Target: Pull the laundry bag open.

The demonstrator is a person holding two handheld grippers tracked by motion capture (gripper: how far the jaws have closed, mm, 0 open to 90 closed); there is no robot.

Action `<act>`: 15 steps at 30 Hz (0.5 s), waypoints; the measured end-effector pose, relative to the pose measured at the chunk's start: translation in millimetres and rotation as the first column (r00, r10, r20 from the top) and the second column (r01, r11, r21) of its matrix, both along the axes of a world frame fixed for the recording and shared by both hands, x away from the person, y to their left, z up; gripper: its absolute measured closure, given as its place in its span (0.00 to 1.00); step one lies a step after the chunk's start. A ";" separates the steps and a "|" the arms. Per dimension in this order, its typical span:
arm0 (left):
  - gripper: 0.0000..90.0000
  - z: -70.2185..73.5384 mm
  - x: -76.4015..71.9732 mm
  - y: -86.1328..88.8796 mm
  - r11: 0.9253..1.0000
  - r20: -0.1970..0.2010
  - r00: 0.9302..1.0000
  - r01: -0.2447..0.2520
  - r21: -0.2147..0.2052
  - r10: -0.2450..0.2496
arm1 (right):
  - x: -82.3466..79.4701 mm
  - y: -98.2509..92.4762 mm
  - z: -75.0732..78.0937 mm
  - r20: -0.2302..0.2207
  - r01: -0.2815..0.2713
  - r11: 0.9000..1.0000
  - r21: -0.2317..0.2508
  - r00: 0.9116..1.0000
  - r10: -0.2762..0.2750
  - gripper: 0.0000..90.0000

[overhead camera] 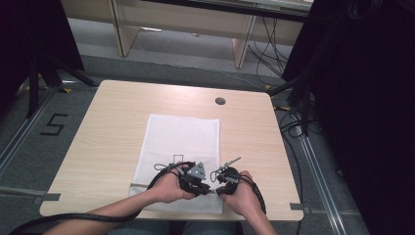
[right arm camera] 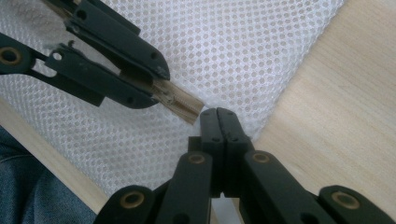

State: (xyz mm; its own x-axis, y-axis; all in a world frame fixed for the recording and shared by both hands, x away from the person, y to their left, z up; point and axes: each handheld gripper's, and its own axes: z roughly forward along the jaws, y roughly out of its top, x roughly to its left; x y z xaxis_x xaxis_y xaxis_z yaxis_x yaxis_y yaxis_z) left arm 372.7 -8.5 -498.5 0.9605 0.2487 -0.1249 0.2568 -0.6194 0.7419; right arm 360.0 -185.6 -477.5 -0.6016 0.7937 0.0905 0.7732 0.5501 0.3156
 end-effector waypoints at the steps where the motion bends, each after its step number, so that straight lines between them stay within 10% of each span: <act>1: 0.91 0.5 1.1 0.8 1.000 0.012 1.000 0.012 0.004 -0.012 | 0.1 0.1 0.0 -0.001 0.001 1.000 0.000 1.000 -0.001 1.00; 15: 0.91 2.2 -0.3 7.1 1.000 -0.001 1.000 -0.004 -0.004 0.004 | -1.6 2.4 0.7 -0.024 0.027 1.000 0.009 0.999 -0.026 1.00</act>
State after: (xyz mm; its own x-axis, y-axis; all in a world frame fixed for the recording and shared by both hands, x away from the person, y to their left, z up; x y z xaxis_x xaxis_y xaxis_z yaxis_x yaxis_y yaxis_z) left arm 372.4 -1.5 -496.3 0.9594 0.2520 -0.1265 0.2597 -0.6154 0.7442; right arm 358.4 -183.2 -476.8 -0.5780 0.8083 0.1123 0.7948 0.5263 0.3022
